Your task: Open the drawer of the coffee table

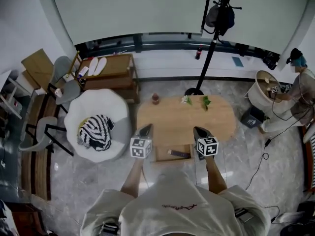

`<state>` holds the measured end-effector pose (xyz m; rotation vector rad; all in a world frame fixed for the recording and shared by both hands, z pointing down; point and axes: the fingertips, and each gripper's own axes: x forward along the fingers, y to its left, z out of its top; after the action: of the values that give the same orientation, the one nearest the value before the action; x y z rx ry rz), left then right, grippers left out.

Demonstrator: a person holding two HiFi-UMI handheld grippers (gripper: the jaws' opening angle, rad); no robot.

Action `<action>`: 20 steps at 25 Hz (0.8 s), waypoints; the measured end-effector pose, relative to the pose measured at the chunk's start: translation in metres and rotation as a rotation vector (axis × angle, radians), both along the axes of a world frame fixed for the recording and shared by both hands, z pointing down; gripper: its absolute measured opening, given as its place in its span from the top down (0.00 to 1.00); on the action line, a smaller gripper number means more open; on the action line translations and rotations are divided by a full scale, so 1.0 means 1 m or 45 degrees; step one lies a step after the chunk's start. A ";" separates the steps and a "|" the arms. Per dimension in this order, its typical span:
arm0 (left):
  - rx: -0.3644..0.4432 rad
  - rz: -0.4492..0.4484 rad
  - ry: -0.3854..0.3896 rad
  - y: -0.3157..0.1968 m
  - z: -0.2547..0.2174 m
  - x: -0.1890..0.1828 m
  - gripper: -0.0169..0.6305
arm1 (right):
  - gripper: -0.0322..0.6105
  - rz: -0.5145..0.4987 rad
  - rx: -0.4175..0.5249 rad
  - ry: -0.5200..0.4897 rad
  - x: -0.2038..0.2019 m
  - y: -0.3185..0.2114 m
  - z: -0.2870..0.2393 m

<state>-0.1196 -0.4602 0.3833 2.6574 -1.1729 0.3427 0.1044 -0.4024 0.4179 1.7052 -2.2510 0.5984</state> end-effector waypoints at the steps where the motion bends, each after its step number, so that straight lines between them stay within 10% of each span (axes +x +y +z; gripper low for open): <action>1: 0.023 0.007 0.003 -0.003 -0.009 0.002 0.97 | 0.95 0.007 0.023 0.002 0.000 -0.003 -0.008; 20: 0.168 -0.022 0.028 -0.023 -0.071 0.035 0.97 | 0.95 -0.067 0.277 0.069 0.014 -0.044 -0.090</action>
<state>-0.0848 -0.4831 0.3119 2.7535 -1.2518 0.2398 0.1186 -0.4459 0.3279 1.7285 -2.3880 0.3002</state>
